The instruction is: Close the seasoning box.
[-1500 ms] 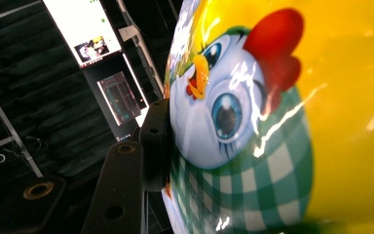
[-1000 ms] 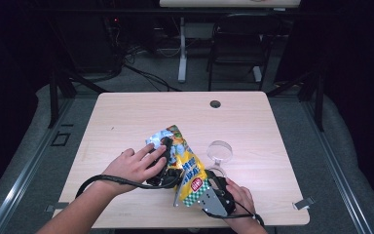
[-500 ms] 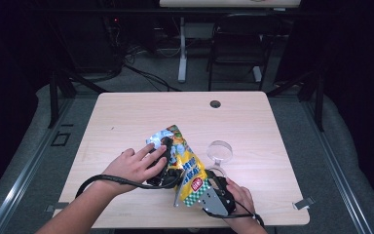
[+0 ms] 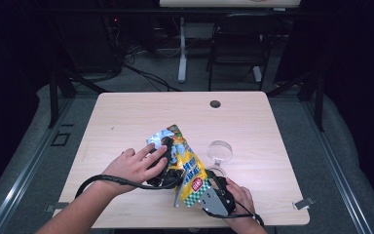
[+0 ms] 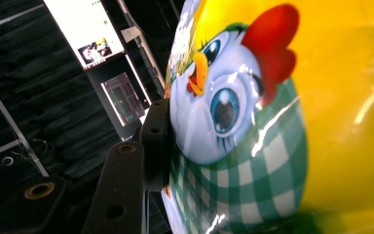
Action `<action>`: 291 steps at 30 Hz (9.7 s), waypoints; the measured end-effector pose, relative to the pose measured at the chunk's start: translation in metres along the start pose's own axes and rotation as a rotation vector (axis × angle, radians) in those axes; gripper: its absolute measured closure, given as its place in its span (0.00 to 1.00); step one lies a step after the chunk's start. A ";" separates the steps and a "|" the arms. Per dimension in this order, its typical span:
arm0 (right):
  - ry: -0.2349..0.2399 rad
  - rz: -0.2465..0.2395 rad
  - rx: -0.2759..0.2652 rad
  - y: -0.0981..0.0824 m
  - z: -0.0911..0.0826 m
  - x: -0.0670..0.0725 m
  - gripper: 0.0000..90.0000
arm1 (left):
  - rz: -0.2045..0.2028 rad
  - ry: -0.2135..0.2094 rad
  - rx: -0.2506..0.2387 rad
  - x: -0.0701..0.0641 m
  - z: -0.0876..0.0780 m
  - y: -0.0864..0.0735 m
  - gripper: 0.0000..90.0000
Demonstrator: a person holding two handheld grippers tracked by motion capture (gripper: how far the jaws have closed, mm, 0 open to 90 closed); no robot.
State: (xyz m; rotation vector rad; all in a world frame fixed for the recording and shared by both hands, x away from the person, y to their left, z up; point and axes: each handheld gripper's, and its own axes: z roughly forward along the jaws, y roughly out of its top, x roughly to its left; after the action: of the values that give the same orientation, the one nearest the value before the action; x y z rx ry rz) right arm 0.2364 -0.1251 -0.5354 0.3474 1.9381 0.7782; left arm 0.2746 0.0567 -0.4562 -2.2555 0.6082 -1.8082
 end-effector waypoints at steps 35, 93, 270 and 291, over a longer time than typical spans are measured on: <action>0.004 0.067 0.011 -0.002 0.002 -0.003 0.78 | 0.021 0.010 -0.003 0.006 -0.002 0.004 0.71; 0.064 0.237 0.010 -0.010 0.006 -0.011 0.79 | 0.024 -0.032 -0.011 0.010 -0.001 0.008 0.74; 0.065 0.315 0.000 -0.014 0.005 -0.016 0.79 | 0.120 0.014 -0.029 0.018 -0.019 0.018 0.85; 0.091 0.377 -0.002 -0.014 0.003 -0.019 0.79 | 0.130 0.009 -0.022 0.021 -0.019 0.019 0.85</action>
State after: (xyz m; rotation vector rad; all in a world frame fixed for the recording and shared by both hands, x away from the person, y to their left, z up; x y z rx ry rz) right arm 0.2493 -0.1449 -0.5326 0.7006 1.9817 1.0538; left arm 0.2563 0.0327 -0.4400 -2.1681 0.7612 -1.7583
